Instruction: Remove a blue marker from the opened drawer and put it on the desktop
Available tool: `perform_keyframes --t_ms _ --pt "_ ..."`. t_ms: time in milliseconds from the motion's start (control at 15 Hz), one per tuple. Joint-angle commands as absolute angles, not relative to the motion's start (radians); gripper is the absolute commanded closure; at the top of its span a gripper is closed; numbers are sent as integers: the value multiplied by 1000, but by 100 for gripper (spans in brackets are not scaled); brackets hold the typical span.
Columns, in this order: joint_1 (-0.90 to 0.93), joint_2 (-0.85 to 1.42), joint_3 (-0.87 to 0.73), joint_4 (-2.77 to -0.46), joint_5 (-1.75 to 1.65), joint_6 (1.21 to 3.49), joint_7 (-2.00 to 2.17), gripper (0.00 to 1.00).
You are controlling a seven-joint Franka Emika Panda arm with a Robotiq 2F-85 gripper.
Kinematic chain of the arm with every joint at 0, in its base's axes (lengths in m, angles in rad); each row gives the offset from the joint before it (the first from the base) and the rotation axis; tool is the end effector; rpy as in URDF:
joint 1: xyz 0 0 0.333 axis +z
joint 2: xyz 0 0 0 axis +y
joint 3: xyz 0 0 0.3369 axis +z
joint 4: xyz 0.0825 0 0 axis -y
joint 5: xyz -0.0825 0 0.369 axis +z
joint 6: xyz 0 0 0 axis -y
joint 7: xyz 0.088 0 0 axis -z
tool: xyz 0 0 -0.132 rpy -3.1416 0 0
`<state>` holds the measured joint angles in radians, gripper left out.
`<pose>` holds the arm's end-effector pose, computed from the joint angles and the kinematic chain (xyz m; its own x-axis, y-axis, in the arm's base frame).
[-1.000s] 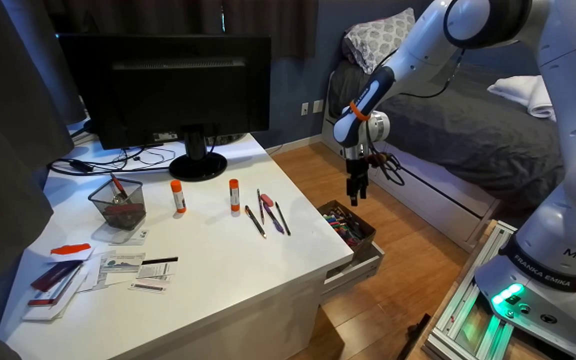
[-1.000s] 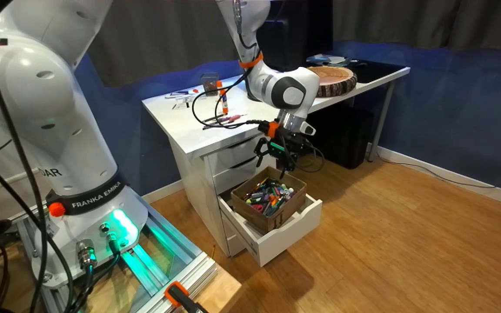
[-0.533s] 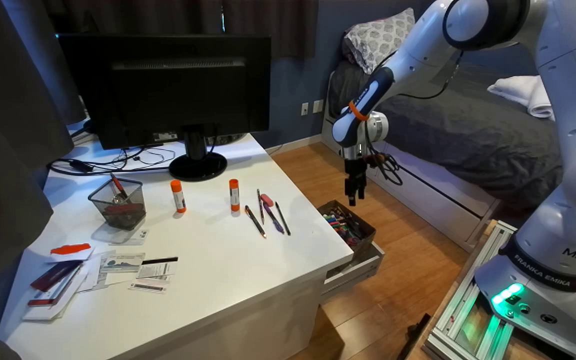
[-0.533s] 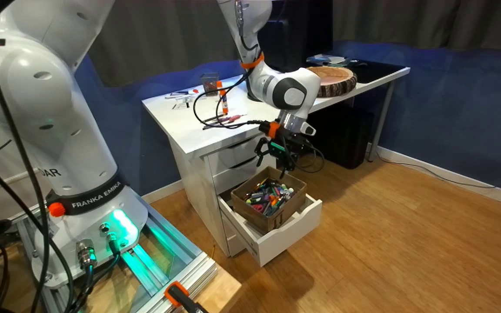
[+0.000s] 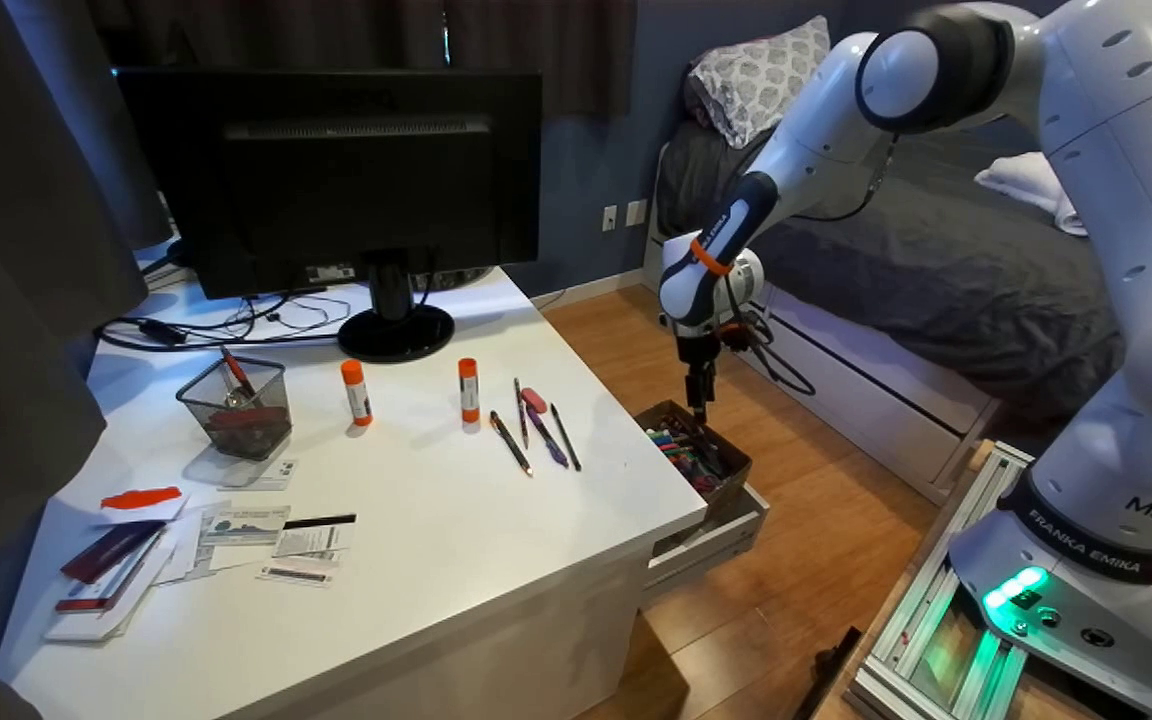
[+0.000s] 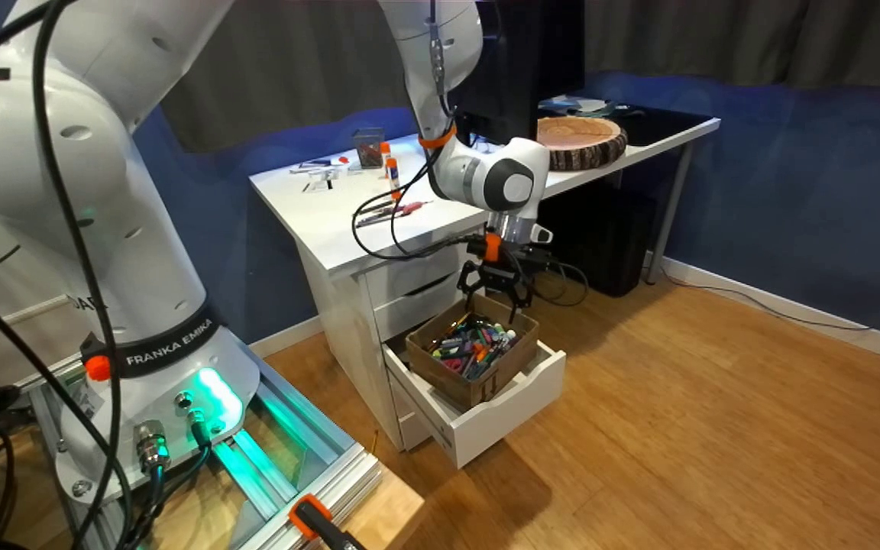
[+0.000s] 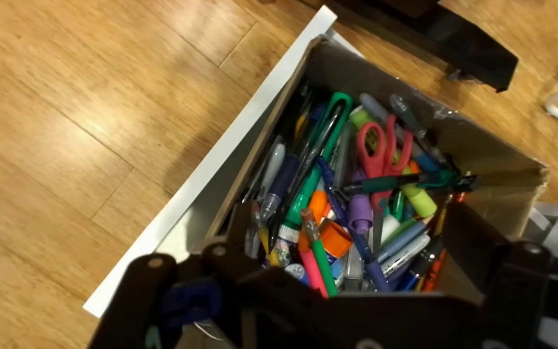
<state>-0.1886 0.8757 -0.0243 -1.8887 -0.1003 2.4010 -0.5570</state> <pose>0.5464 -0.1216 0.0183 0.8440 0.4202 -0.3332 0.3956 -0.9074 -0.1422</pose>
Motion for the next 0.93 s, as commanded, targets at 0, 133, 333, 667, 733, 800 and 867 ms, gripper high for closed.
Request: perform_keyframes --t_ms 0,133,333,667,733,800,867 --pt "-204 885 -6 -1885 -127 2404 -540 0" --pt "-205 886 -4 -1885 -126 2404 -539 0" --pt "-210 885 -5 -1884 -126 2404 -539 0" --pt "-152 924 -32 -1883 -229 2522 -528 0" --pt "-151 933 -28 -1881 -241 2544 -532 0" --pt "-151 943 -25 -1880 -252 2562 -537 0" --pt "-153 952 -19 -1880 -257 2577 -543 0"
